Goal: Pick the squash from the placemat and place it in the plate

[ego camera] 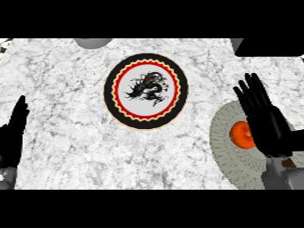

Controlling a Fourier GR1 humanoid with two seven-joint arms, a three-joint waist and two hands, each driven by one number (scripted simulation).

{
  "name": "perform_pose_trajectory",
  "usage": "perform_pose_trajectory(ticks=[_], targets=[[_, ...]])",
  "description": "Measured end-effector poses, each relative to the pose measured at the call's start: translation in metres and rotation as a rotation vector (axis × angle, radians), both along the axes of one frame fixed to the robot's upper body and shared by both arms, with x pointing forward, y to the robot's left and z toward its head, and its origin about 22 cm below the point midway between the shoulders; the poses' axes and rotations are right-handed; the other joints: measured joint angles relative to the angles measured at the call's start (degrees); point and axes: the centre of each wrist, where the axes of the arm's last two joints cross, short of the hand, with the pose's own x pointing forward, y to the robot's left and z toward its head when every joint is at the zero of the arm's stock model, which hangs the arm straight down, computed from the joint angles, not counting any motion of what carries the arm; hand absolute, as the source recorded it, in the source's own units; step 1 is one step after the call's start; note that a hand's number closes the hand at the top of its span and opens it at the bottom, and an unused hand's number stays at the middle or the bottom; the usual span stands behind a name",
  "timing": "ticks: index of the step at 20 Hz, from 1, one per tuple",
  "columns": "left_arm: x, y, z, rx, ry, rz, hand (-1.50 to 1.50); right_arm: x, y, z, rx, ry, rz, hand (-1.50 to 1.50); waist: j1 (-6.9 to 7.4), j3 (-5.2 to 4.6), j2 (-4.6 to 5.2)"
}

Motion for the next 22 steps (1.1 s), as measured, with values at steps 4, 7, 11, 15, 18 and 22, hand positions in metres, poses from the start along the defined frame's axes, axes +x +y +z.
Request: perform_pose_trajectory(ticks=[4, 7, 11, 15, 18, 22], targets=[[0.009, -0.009, 0.005, -0.052, 0.000, -0.057, 0.00, 0.010, -0.039, 0.002, -0.051, -0.032, 0.039, 1.50, -0.16, -0.35, -0.42], [0.020, -0.020, 0.014, -0.106, -0.002, -0.115, 0.00, 0.014, -0.084, 0.017, -0.232, -0.080, 0.059, 1.50, -0.85, -0.87, -0.54], [0.024, -0.032, 0.016, -0.185, 0.011, -0.162, 0.00, 0.002, -0.127, 0.007, -0.384, -0.145, -0.150, -1.50, -1.57, -0.77, -0.51], [0.033, -0.041, 0.017, -0.237, 0.023, -0.205, 0.00, -0.017, -0.147, -0.046, -0.399, -0.194, -0.169, -1.50, -0.77, -0.55, -0.47], [0.036, -0.045, 0.018, -0.249, 0.035, -0.222, 0.00, -0.030, -0.162, -0.065, -0.498, -0.196, -0.115, -1.50, -0.45, -0.53, -0.56], [0.040, -0.046, 0.019, -0.251, 0.041, -0.229, 0.00, -0.037, -0.169, -0.074, -0.626, -0.180, -0.045, -1.50, -0.33, -0.55, -0.69]])
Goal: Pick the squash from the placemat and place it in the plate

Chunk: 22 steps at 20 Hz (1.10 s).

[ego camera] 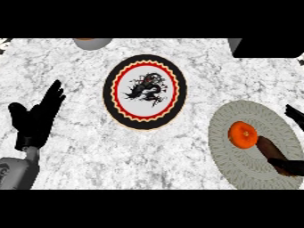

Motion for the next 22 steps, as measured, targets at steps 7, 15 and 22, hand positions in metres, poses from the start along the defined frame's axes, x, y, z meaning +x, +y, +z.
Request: perform_pose_trajectory(ticks=[7, 15, 22], targets=[[-0.003, 0.002, 0.007, -0.003, 0.011, -0.003, 0.00, 0.003, -0.002, 0.021, -0.155, 0.071, 0.042, -1.50, -0.04, -0.05, -0.17], [0.000, -0.004, 0.005, -0.007, 0.012, -0.004, 0.00, 0.014, 0.022, 0.040, -0.322, 0.230, 0.106, -1.50, -0.03, -0.09, -0.18], [0.001, 0.000, 0.008, -0.003, 0.011, -0.009, 0.00, 0.025, 0.040, 0.052, -0.499, 0.316, 0.101, -1.50, 0.04, -0.08, -0.17]])
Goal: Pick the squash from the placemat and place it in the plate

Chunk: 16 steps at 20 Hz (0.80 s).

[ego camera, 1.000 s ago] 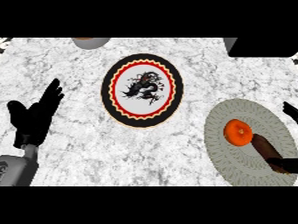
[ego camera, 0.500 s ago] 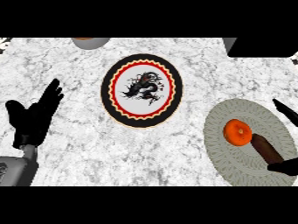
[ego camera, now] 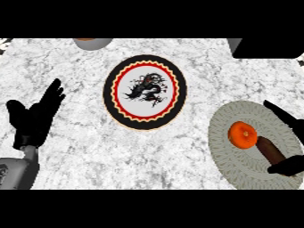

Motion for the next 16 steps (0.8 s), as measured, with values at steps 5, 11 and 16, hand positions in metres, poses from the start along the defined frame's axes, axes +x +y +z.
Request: perform_pose_trajectory(ticks=[5, 11, 16], targets=[[0.002, 0.000, 0.000, 0.004, -0.003, -0.004, 0.00, 0.011, 0.015, 0.001, -0.079, 0.070, 0.020, -1.50, 0.07, 0.01, 0.02], [-0.001, 0.000, -0.002, -0.003, 0.000, -0.001, 0.00, 0.024, 0.032, -0.002, -0.123, 0.126, 0.032, -1.50, 0.09, 0.02, 0.02], [0.002, 0.003, -0.005, -0.006, -0.002, 0.002, 0.00, 0.031, 0.043, -0.007, -0.154, 0.144, 0.027, -1.50, 0.07, 0.01, 0.02]])
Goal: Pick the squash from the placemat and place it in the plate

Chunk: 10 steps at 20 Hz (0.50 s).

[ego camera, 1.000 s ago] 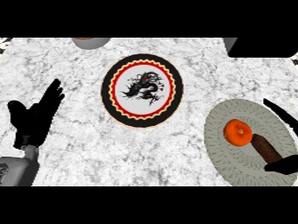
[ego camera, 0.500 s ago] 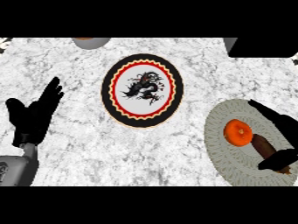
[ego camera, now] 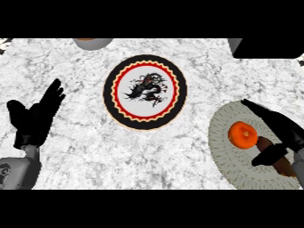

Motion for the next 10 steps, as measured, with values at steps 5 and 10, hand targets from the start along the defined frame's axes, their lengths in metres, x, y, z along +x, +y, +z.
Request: perform_pose_trajectory(ticks=[5, 10], targets=[[-0.004, -0.001, -0.001, -0.001, 0.010, 0.001, 0.00, 0.011, -0.003, -0.005, -0.026, 0.005, -0.004, -1.50, 0.07, 0.02, 0.01], [-0.001, -0.004, -0.006, 0.004, 0.000, 0.000, 0.00, 0.014, 0.011, -0.018, -0.071, 0.036, 0.025, -1.50, 0.04, 0.01, 0.02]])
